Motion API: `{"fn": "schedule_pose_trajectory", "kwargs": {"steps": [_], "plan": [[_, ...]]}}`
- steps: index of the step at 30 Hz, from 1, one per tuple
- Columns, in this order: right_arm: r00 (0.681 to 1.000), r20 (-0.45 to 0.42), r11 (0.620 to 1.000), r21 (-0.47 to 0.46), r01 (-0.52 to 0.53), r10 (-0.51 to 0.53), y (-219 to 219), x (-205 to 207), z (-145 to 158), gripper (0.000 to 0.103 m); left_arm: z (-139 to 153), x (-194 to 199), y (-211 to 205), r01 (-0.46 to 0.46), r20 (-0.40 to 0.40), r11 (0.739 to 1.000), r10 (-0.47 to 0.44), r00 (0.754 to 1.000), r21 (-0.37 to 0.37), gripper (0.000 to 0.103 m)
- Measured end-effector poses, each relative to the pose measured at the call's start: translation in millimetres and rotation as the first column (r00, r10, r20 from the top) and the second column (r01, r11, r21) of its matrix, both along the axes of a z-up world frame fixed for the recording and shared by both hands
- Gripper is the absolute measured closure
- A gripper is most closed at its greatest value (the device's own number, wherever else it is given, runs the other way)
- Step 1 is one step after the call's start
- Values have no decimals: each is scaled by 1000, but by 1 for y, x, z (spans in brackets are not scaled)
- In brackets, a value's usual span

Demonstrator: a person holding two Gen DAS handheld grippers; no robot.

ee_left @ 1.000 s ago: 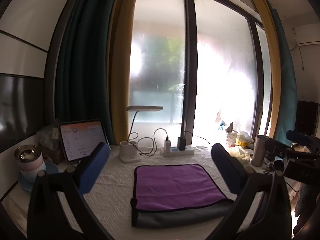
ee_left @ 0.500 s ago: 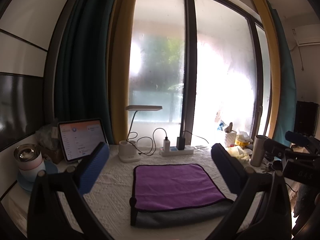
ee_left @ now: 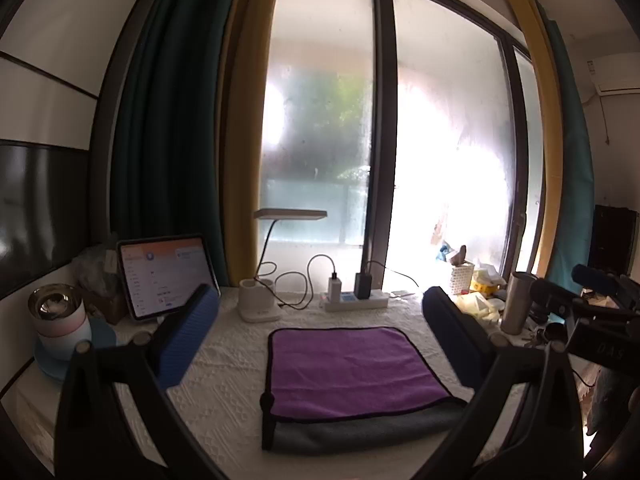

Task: Fold towel

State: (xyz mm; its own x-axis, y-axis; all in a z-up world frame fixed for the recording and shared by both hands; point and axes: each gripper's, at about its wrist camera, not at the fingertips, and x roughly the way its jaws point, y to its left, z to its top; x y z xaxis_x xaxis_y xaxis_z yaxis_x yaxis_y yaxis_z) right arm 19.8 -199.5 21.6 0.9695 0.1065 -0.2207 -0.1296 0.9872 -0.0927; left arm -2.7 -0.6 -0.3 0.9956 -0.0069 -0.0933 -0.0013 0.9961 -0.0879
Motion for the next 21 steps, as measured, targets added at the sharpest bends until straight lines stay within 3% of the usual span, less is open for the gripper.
{"fn": "schedule_pose_trajectory", "kwargs": {"steps": [15, 21], "plan": [[1000, -1, 1000, 0, 0, 0, 0, 1, -2, 13, -1, 4, 4, 4, -14, 999, -4, 1000, -37, 1], [999, -33, 1000, -12, 0, 0, 1, 7, -16, 13, -12, 16, 8, 2, -66, 1000, -4, 998, -30, 0]]}}
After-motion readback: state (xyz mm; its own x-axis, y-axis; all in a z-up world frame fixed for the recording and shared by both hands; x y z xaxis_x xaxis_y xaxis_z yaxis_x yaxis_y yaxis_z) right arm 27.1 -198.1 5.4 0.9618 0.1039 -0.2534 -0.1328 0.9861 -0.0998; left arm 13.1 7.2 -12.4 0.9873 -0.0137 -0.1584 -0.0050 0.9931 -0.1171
